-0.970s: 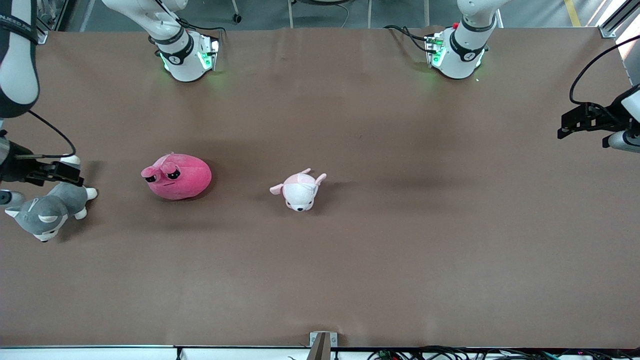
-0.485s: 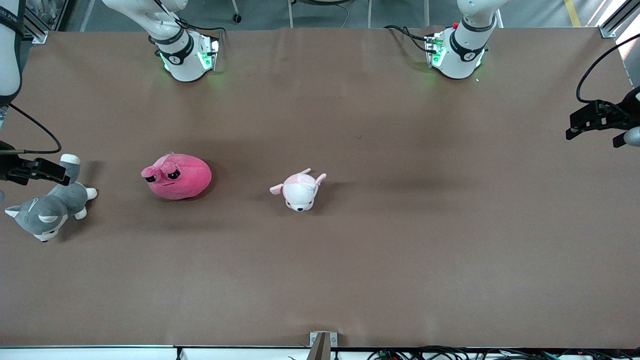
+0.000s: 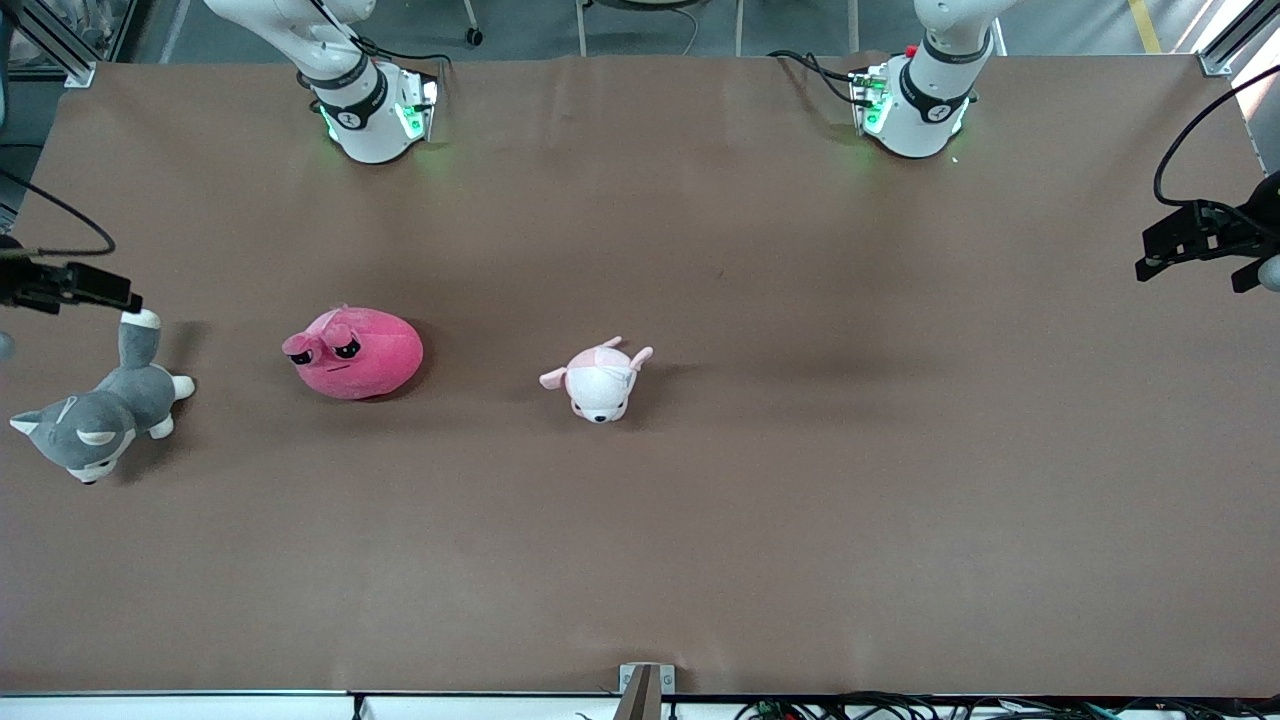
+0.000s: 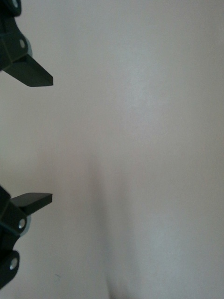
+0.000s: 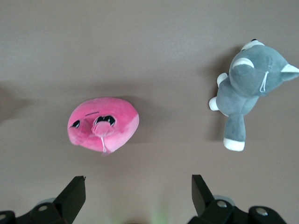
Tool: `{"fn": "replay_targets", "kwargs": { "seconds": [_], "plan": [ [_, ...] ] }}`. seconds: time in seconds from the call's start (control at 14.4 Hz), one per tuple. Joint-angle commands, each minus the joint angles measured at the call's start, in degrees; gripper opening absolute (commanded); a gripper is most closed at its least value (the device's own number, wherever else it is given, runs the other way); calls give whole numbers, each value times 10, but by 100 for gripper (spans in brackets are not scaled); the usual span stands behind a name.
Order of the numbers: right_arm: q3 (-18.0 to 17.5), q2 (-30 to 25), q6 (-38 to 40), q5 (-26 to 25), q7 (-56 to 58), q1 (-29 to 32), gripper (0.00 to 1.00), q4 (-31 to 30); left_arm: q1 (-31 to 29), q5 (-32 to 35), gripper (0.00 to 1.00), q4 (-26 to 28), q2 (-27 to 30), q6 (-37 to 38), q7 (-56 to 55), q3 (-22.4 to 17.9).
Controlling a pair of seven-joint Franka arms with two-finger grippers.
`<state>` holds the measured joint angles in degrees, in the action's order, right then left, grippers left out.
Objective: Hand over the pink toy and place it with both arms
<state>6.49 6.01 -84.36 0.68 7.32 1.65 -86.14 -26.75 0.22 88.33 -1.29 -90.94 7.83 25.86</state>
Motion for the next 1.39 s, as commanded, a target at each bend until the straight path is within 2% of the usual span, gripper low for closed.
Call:
{"fn": "replay_targets", "kwargs": {
  "seconds": [0.0,0.35,0.48,0.83,0.97,1.04,1.25,1.32],
  "plan": [
    [-9,-56,3,-13,5,4,100,-34,2,8,100,-4,2,-12,-58,3],
    [-10,-99,12,-15,5,1,100,-51,4,7,100,-4,2,-18,-67,5],
    [-11,-106,16,-29,4,-18,100,-52,6,7,100,-4,-1,-19,-68,4],
    [-13,-123,10,-29,2,-20,100,-73,7,6,100,-6,-2,-26,-68,3],
    [-13,-124,10,-29,2,-20,100,-74,33,7,100,-7,-6,-25,-68,-11],
    [-13,-127,9,-28,2,-20,100,-75,69,7,100,-7,-5,-24,-68,-52],
    [-13,-133,4,-23,1,-20,100,-81,253,7,100,-7,-5,-22,-67,-233],
    [-13,-133,3,-22,1,-20,100,-81,293,7,100,-7,-4,-21,-67,-275]
  ]
}}
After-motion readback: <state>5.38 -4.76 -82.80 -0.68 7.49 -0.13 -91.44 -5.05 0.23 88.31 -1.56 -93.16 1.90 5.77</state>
